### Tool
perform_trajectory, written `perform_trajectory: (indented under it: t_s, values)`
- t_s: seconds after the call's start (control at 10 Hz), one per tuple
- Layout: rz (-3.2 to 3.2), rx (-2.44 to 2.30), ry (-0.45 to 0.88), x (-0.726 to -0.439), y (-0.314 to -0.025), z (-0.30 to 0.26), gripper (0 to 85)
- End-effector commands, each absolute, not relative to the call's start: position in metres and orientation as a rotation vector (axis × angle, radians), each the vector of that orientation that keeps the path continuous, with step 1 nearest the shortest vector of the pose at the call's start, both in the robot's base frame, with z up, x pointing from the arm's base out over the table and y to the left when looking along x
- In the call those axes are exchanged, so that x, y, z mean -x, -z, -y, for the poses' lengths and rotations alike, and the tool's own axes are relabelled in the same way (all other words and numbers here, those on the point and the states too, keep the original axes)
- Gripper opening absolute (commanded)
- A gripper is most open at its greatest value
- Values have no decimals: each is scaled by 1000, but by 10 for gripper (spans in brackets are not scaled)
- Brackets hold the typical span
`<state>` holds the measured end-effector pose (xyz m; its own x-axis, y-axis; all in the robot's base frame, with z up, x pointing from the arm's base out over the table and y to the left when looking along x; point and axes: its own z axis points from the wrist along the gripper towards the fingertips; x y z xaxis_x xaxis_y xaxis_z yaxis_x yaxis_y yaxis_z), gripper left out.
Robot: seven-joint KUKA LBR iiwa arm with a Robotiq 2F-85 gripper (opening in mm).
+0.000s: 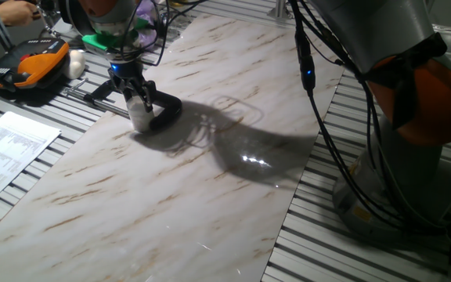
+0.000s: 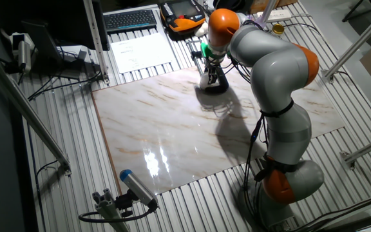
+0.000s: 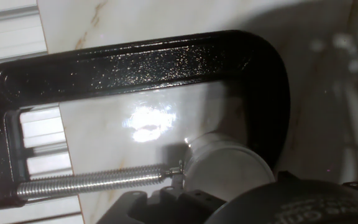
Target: Unscrew the lid from the jar
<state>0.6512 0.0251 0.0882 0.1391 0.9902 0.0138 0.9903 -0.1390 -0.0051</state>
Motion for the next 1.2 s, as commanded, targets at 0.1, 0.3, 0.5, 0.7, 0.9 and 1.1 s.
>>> perform_trajectory:
  t_s: [0.1,0.3,0.5,0.7,0.9,1.1]
  values:
    - [2059,2356,20,-651,-88,-25,680]
    - [2067,2350,22,-652,-88,-25,680]
    - [2074,2345,38,-654,-87,-26,680]
    - [2078,2342,37,-654,-87,-26,680]
    - [2093,2330,45,-654,-86,-26,510]
    - [2105,2321,23,-654,-87,-26,510]
